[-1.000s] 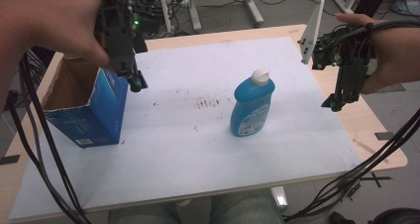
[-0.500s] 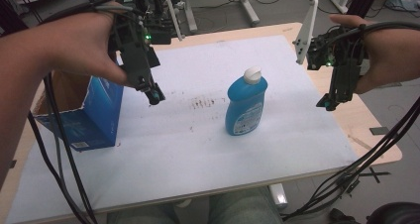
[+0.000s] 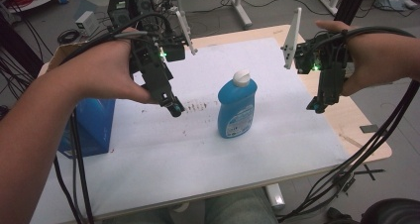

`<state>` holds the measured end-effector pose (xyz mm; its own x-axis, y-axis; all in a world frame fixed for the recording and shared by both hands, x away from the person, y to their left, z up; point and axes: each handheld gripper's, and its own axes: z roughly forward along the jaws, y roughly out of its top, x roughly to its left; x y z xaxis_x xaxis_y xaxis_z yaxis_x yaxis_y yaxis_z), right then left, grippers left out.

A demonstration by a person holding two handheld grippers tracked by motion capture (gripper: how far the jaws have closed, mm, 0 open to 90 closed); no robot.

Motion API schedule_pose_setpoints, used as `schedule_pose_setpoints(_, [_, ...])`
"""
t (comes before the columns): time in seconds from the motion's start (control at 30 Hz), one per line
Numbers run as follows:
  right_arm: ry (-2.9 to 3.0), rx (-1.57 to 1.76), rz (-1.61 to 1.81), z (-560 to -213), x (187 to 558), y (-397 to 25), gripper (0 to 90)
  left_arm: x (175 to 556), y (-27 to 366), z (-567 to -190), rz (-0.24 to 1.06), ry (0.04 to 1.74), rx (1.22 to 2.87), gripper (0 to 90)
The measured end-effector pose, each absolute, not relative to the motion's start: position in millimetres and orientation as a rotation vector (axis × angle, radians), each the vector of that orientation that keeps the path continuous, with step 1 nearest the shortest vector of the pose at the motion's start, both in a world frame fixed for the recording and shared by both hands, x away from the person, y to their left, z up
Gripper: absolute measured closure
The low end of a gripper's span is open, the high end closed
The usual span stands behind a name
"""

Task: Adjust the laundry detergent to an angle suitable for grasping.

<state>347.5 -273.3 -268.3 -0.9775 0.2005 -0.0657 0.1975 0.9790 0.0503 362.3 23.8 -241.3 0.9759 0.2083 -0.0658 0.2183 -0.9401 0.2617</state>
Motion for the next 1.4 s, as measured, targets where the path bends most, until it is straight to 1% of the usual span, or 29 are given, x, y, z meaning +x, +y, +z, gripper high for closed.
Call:
schedule_pose_setpoints(0.07, [3.056, 0.313, 0.062, -269, 347, -274, 1.2, 362, 20, -242, -0.036, 0.325, 2.835, 1.7])
schedule_pose_setpoints(0.37, [3.058, 0.309, 0.069, -269, 349, -278, 1.2, 363, 0, -250, -0.039, 0.347, 2.793, 1.7])
schedule_pose_setpoints(0.97, [3.061, 0.314, 0.072, -273, 352, -282, 1.2, 366, -26, -269, -0.033, 0.403, 2.704, 1.7])
schedule_pose_setpoints(1.27, [3.062, 0.314, 0.071, -274, 352, -281, 1.2, 366, -37, -273, 0.029, 0.445, 2.647, 1.7])
schedule_pose_setpoints(1.4, [3.062, 0.311, 0.071, -274, 352, -280, 1.2, 366, -43, -276, 0.030, 0.457, 2.621, 1.7])
